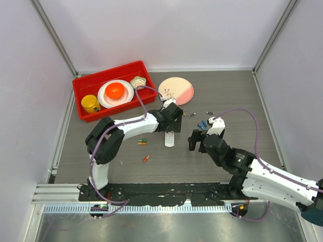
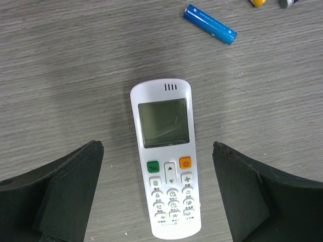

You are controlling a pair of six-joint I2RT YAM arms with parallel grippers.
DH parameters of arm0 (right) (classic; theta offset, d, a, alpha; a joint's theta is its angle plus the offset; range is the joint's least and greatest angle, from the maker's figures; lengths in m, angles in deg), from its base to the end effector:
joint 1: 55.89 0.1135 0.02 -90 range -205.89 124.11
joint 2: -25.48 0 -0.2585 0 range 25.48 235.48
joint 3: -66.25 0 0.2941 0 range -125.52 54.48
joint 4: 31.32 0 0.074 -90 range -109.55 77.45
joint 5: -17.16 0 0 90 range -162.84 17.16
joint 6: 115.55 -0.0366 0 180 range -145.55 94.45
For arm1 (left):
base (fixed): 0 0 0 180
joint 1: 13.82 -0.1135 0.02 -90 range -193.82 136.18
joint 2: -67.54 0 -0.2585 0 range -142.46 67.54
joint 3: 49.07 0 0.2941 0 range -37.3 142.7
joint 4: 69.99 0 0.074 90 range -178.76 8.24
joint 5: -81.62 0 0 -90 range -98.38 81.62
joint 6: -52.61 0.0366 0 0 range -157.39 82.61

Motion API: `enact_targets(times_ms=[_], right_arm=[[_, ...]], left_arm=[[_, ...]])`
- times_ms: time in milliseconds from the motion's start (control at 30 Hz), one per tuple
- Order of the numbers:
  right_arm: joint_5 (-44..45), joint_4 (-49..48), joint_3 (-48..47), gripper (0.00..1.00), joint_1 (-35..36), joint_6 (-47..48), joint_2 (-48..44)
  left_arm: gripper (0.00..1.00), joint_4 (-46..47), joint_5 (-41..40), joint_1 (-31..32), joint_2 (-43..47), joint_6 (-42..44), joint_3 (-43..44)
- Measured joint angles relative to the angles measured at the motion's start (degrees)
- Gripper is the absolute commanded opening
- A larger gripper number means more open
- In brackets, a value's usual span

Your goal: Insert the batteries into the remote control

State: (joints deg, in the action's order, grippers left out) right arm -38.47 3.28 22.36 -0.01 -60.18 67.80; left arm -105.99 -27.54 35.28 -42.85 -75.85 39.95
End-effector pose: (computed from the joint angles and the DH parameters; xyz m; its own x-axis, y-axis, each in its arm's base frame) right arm 0.1350 0.1624 0.2388 -0.4890 0.1145 -0.8647 -0.1701 0.9598 0.2232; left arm 0.2988 -0.3266 0.1572 -0.8038 0.0306 -0.5941 0.1254 0.9850 -0.1189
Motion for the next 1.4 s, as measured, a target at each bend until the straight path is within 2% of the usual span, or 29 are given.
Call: enact_targets(times_ms=[167,633,767,867,1033,1100,1233,1333,1400], right_arm=[[0.0,0.2,0.2,0.96,0.0,0.0,0.0],[0.0,0.7,0.2,0.95,0.0,-0.3,0.1],[0.0,0.9,0.2,0.95,0.0,-0.4,0.1],[0.0,0.9,0.2,0.95,0.0,-0.4,0.1],[0.0,1.1,0.2,0.95,0.0,-0.5,0.1],[0.0,1.3,0.2,0.95,0.0,-0.4,0.1],[0.2,1.6,-0.5,0.96,0.0,-0.8,0.0],[-2.3,0.3,-0.8,0.97,-1.1,-1.0,0.1],[-7.8,-1.1,-1.7,0.97,-3.5,-1.2,1.0]], left_arm=[[0.89,0.0,1.1,-0.7,-1.8,-0.1,0.6],[0.75,0.1,2.6,-0.9,-4.2,-0.2,1.4],[0.58,0.2,2.4,-0.9,-4.5,-0.2,1.7],[0.38,0.5,2.5,-0.9,-4.7,-0.2,1.7],[0.15,2.5,3.1,-0.9,-4.5,0.1,1.0],[0.01,4.0,3.3,-0.9,-3.6,0.3,-0.4],[0.00,6.6,5.1,-1.0,1.9,1.2,-6.7],[0.00,10.5,8.9,-2.2,11.1,0.4,-14.5],[0.00,16.0,12.9,-4.6,19.3,-1.5,-20.7]])
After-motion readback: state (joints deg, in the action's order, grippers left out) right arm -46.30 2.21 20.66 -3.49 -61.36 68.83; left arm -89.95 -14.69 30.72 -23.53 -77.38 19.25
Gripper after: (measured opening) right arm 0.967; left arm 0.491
